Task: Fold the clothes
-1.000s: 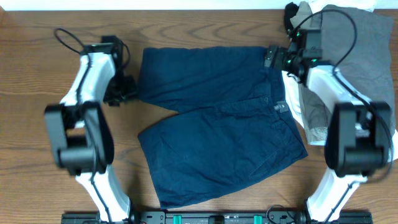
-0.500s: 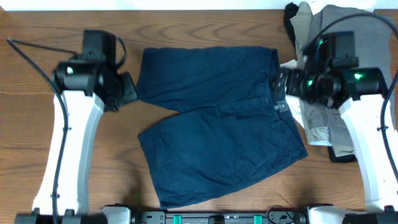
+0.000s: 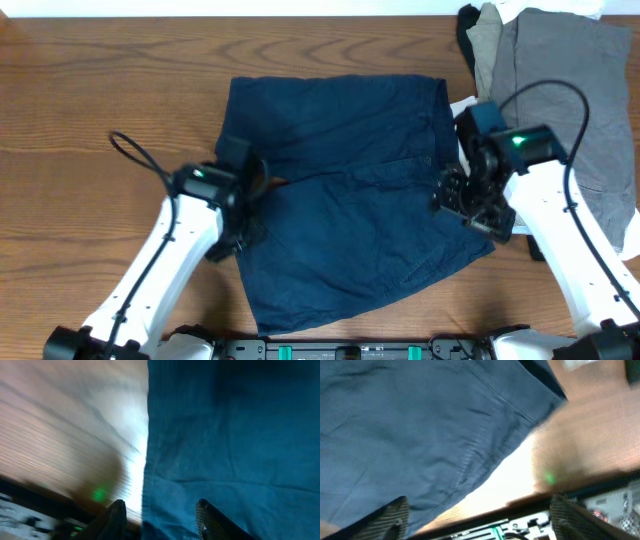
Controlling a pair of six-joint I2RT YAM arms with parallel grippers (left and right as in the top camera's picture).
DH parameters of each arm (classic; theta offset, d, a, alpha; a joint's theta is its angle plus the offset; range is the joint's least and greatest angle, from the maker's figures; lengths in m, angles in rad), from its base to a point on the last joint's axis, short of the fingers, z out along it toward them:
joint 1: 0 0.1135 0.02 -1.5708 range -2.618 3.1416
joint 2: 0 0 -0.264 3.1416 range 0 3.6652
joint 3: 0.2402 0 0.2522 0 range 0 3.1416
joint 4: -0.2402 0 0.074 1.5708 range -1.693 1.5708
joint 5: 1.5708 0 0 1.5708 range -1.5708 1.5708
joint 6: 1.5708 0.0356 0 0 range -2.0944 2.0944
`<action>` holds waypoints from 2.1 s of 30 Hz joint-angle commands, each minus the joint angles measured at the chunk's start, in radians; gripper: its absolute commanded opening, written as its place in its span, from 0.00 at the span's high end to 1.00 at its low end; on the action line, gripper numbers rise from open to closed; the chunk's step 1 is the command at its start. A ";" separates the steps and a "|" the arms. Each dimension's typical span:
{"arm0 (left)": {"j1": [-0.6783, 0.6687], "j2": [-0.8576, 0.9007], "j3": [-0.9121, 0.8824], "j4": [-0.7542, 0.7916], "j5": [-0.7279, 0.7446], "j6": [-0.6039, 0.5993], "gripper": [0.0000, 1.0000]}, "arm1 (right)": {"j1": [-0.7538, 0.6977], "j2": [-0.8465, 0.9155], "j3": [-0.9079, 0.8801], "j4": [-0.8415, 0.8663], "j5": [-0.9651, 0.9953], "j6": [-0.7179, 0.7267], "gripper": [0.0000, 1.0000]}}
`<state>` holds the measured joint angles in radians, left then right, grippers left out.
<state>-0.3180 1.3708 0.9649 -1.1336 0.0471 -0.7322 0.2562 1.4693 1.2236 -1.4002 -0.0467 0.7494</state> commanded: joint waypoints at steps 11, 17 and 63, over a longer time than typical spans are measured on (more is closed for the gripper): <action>-0.111 -0.011 -0.196 0.196 0.098 -0.170 0.64 | 0.035 -0.013 -0.316 0.192 -0.056 0.163 0.29; -0.130 -0.006 -0.249 0.314 0.028 -0.152 0.46 | 0.040 -0.013 -0.382 0.302 -0.104 0.086 0.29; 0.171 0.238 -0.250 0.657 -0.082 0.164 0.45 | 0.040 -0.013 -0.382 0.418 -0.103 -0.019 0.21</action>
<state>-0.1513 1.5566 0.7197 -0.4858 -0.0341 -0.5861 0.2859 1.4666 0.8440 -0.9852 -0.1493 0.7494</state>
